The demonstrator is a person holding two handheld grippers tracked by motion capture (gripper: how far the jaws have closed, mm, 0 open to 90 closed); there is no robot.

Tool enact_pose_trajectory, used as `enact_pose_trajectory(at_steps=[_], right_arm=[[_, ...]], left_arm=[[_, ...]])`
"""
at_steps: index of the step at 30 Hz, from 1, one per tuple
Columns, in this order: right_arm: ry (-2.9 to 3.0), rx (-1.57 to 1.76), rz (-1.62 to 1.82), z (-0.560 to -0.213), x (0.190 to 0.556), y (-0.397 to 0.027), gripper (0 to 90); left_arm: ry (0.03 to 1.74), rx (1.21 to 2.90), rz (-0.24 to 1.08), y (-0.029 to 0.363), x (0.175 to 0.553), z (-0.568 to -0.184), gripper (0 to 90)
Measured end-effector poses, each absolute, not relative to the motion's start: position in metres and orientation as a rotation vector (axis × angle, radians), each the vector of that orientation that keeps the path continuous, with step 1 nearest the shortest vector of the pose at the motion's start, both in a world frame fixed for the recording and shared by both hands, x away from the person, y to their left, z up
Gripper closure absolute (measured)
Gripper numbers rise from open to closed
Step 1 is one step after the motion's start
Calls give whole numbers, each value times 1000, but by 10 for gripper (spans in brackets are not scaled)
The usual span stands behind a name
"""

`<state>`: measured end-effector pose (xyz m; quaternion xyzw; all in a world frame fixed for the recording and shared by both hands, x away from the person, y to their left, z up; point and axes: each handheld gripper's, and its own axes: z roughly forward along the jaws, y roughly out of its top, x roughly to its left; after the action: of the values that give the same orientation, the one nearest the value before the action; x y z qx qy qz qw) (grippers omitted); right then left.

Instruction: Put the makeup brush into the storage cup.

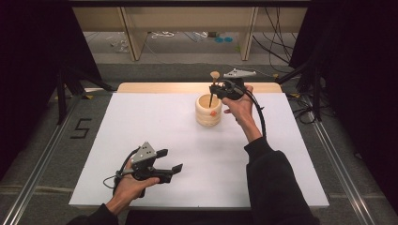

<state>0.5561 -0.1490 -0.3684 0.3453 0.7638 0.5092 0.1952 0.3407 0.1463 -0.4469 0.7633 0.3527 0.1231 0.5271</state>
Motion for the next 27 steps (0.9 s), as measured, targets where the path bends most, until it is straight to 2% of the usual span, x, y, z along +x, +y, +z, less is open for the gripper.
enact_pose_trajectory(at_steps=[24,26,27], right_arm=[[2188,1021,1382,-388,563,-145,823],[2182,1034,1393,-390,564,-145,786],[2177,1042,1386,-390,564,-145,722]], left_arm=[[844,1822,264,145,339,-447,185],[847,1811,249,145,339,-447,185],[846,1814,261,146,340,-447,185]])
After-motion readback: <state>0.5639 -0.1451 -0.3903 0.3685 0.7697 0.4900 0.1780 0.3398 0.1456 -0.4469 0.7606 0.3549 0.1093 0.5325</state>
